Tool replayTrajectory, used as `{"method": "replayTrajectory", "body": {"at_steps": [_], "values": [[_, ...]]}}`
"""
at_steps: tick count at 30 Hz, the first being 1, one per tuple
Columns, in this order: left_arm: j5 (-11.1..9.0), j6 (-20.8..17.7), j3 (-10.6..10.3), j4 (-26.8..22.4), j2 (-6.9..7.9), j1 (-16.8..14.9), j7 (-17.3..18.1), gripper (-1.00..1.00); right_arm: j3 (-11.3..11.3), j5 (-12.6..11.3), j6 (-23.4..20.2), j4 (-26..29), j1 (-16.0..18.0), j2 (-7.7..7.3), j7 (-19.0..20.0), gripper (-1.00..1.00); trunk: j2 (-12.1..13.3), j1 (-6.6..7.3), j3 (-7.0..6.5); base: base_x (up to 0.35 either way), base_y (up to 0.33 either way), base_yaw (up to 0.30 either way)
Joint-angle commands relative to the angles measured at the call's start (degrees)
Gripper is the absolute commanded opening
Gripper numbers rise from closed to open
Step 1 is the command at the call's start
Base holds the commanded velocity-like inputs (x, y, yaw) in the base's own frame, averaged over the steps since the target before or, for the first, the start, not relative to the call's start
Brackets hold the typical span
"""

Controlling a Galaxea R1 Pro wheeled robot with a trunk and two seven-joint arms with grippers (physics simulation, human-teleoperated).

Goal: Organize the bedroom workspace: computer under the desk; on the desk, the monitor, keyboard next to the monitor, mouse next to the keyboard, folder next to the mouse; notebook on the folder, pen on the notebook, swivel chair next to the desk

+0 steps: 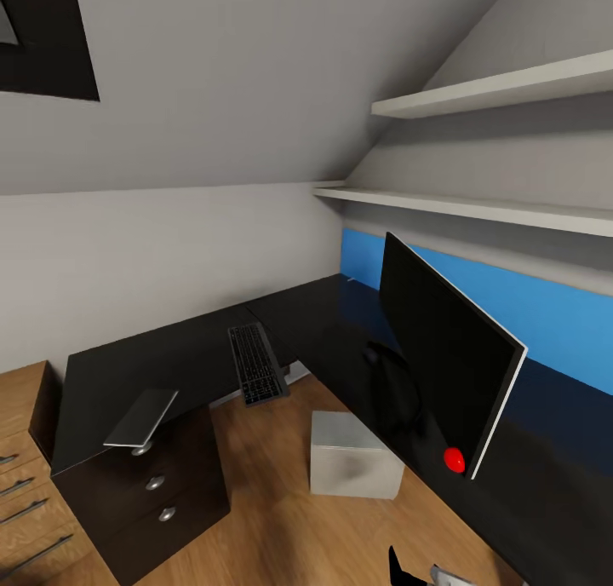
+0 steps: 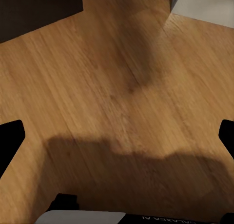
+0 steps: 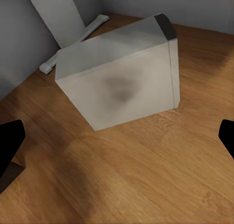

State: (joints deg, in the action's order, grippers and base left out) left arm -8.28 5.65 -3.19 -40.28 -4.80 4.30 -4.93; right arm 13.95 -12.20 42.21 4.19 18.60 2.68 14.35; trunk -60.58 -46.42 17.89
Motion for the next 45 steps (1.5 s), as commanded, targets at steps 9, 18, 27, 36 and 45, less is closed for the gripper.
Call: {"method": "replayTrajectory", "body": {"at_steps": [9, 18, 27, 36, 45], "values": [[-0.6, 0.15, -0.33, -0.06, 0.05, 0.01, -0.43, 1.0, 0.15, -0.63, 0.03, 0.02, 0.03, 0.04, 0.56, 1.0, -0.04, -0.01, 0.06, 0.0, 0.0, 0.0], [-0.6, 0.27, -0.33, -0.06, 0.0, 0.01, -0.43, 1.0, -0.03, -0.05, -6.3, 10.72, 2.69, 2.4, -2.29, 1.0, -0.04, -0.01, 0.06, 0.0, 0.0, 0.0], [-0.6, 0.43, -0.29, -0.06, -0.17, 0.01, -0.52, 1.0, -3.63, 10.28, -42.88, 23.04, 18.33, 7.32, -10.93, 1.0, -0.04, -0.01, 0.06, 0.0, 0.0, 0.0], [-0.52, 4.78, -0.44, -0.06, -0.41, 0.01, -0.34, 1.0, -7.17, 10.52, -48.43, 23.08, 21.69, 7.32, -11.53, 1.0, -0.04, -0.01, 0.06, 0.0, 0.0, 0.0], [-0.58, 11.8, -4.71, -1.15, -0.55, 0.01, -0.23, 1.0, -9.96, 10.61, -48.7, 23.09, 21.9, 7.19, -11.85, 1.0, -0.04, -0.01, 0.06, 0.0, 0.0, 0.0]]}}
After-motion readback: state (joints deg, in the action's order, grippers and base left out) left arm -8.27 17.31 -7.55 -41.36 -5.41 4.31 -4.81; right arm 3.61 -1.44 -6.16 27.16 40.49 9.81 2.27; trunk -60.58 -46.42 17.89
